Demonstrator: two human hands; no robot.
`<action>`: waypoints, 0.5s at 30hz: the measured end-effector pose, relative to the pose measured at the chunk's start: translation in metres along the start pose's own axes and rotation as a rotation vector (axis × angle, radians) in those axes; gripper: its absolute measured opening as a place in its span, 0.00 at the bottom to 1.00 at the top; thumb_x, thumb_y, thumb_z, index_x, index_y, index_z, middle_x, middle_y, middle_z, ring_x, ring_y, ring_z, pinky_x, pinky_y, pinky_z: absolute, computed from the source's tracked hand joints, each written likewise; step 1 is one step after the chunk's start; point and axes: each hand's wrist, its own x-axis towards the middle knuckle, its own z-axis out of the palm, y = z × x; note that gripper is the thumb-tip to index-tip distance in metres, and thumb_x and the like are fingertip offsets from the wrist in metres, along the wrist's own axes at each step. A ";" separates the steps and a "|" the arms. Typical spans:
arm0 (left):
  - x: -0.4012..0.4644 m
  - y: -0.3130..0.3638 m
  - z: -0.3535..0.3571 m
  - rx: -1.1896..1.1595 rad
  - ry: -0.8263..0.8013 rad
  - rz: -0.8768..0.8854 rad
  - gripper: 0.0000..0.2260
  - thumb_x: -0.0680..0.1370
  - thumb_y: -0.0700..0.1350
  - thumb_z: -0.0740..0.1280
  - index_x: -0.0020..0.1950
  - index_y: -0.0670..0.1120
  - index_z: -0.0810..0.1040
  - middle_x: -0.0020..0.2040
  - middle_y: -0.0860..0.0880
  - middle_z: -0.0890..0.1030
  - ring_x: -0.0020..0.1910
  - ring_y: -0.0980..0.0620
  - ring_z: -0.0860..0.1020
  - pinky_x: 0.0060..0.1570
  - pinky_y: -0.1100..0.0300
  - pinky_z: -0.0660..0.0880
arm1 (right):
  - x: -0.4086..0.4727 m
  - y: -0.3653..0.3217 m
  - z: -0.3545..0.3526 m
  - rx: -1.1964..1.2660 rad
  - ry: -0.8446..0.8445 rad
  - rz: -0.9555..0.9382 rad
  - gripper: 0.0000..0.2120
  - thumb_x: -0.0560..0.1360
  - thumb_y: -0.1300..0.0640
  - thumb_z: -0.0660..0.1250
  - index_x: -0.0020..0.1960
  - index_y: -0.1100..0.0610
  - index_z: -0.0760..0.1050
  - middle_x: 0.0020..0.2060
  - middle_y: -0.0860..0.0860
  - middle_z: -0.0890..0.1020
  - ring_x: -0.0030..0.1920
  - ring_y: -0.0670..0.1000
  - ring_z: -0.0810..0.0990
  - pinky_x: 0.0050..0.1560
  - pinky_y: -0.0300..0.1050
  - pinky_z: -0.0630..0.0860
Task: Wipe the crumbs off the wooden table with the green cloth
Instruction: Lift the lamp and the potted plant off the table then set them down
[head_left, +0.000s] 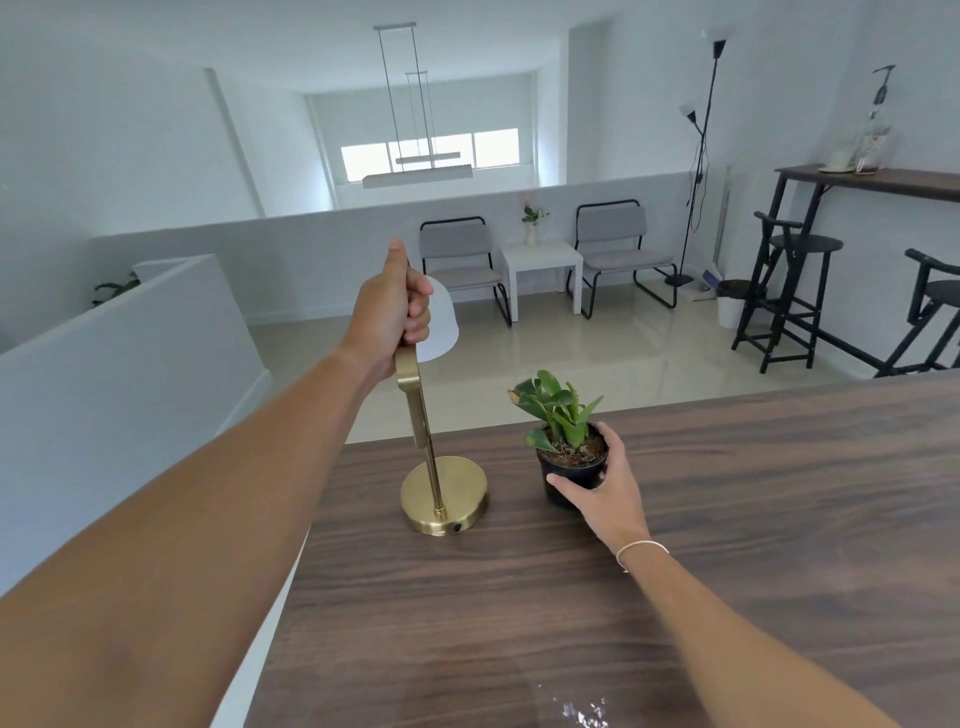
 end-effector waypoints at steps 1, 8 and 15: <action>-0.001 0.000 -0.001 0.007 0.005 -0.003 0.24 0.79 0.60 0.52 0.29 0.48 0.71 0.20 0.53 0.64 0.20 0.55 0.60 0.20 0.64 0.58 | 0.000 -0.001 -0.001 -0.006 -0.007 0.000 0.43 0.62 0.52 0.78 0.70 0.42 0.59 0.68 0.45 0.70 0.67 0.48 0.70 0.69 0.50 0.68; -0.009 0.007 0.000 0.091 0.102 -0.089 0.25 0.78 0.61 0.52 0.41 0.45 0.79 0.30 0.51 0.82 0.26 0.55 0.76 0.30 0.63 0.77 | -0.013 -0.009 -0.014 -0.060 -0.020 -0.011 0.47 0.63 0.51 0.78 0.74 0.45 0.54 0.72 0.47 0.64 0.71 0.48 0.65 0.71 0.50 0.64; -0.055 0.019 -0.011 0.273 0.243 -0.062 0.20 0.80 0.56 0.52 0.57 0.45 0.76 0.52 0.47 0.79 0.48 0.49 0.77 0.49 0.57 0.73 | -0.044 -0.026 -0.045 -0.159 -0.021 -0.044 0.47 0.63 0.45 0.77 0.74 0.42 0.53 0.73 0.46 0.63 0.72 0.49 0.64 0.70 0.52 0.65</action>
